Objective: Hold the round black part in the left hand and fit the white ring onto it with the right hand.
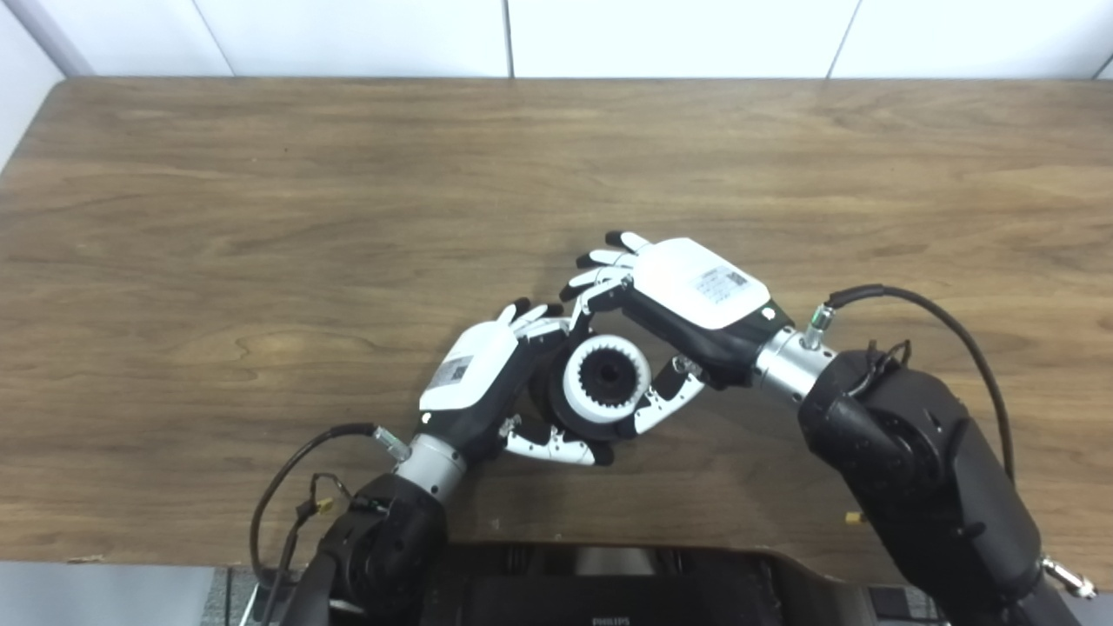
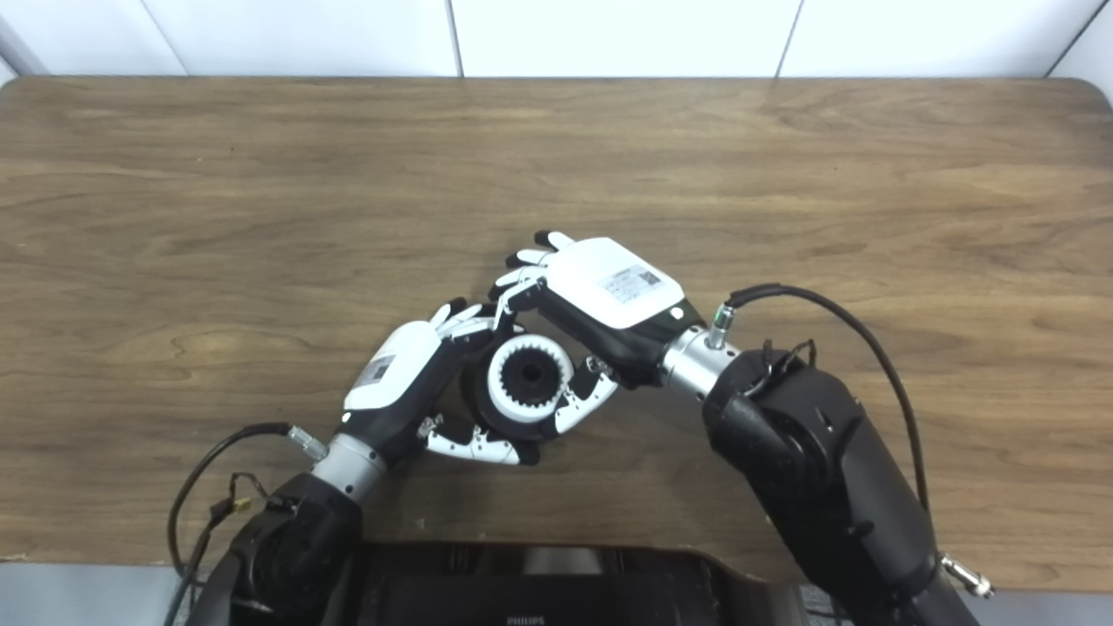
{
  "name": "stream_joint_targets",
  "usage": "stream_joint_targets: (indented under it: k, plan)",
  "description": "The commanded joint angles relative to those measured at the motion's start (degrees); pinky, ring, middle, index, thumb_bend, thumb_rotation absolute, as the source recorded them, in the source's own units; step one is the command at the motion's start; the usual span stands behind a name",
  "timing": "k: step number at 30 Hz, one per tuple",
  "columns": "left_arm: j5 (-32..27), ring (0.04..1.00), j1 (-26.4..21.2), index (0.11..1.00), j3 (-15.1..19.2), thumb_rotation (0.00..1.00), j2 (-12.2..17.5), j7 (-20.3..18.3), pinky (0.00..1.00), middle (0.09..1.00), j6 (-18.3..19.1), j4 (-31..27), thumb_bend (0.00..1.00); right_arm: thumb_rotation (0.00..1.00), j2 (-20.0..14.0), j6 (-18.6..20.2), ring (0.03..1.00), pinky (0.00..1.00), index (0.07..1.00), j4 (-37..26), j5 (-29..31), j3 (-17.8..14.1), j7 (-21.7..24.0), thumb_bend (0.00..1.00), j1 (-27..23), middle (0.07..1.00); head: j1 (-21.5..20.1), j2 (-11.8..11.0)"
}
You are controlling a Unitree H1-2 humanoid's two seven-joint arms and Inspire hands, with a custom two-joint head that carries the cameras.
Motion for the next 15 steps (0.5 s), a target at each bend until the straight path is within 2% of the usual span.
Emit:
stream_joint_targets:
  k: [1, 4, 9, 10, 11, 13, 15]
  plan:
    - [-0.83, 0.931, -0.31, 0.486, -0.04, 0.07, -0.38, 0.28, 1.0, 0.831, -0.28, -1.4, 0.52, 0.13, -1.42, -1.48, 0.894, 1.0, 0.482, 2.19, -0.78, -0.33, -0.43, 0.52, -0.2, 0.794, -0.37, 0.12]
    - [-0.82, 0.928, -0.31, 0.486, -0.07, 0.07, -0.4, 0.35, 1.0, 0.829, -0.33, -1.34, 0.52, 0.13, -1.41, -1.82, 0.889, 1.0, 0.482, 3.54, -0.44, -1.08, -0.89, 0.53, -0.17, 0.792, -0.25, 0.13]
    - [-1.05, 0.925, -0.41, 0.486, 0.0, 0.07, -0.29, 0.29, 1.0, 0.829, -0.45, -1.42, 0.52, 0.15, -1.58, -0.3, 0.899, 1.0, 0.492, 4.36, -0.3, -1.61, 0.46, 0.52, -0.75, 0.806, -0.25, 0.13]
    - [-1.19, 0.926, -0.4, 0.486, 0.04, 0.07, -0.28, 0.29, 1.0, 0.83, -0.48, -1.43, 0.52, 0.21, -1.77, 0.12, 0.903, 1.0, 0.572, 4.26, -0.51, -1.57, 1.16, 0.73, -0.97, 0.81, -0.25, 0.13]
    - [-1.22, 0.927, -0.37, 0.486, 0.06, 0.07, -0.28, 0.29, 1.0, 0.83, -0.47, -1.43, 0.52, 0.28, -1.97, 0.56, 0.912, 1.0, 0.637, 4.09, -0.82, -1.51, 1.95, 0.86, -1.23, 0.817, -0.25, 0.13]
    - [-1.25, 0.927, -0.31, 0.486, 0.08, 0.07, -0.27, 0.18, 1.0, 0.829, -0.34, -1.46, 0.52, 0.4, -2.18, 1.13, 0.937, 1.0, 0.716, 3.83, -1.63, -1.56, 3.23, 0.97, -1.7, 0.84, -0.5, 0.04]
    - [-1.16, 0.928, -0.25, 0.486, 0.05, 0.07, -0.25, 0.02, 1.0, 0.83, -0.15, -1.54, 0.52, 0.46, -2.2, 1.68, 0.957, 1.0, 0.764, 3.57, -1.9, -1.82, 4.03, 0.99, -2.13, 0.868, -0.6, 0.02]
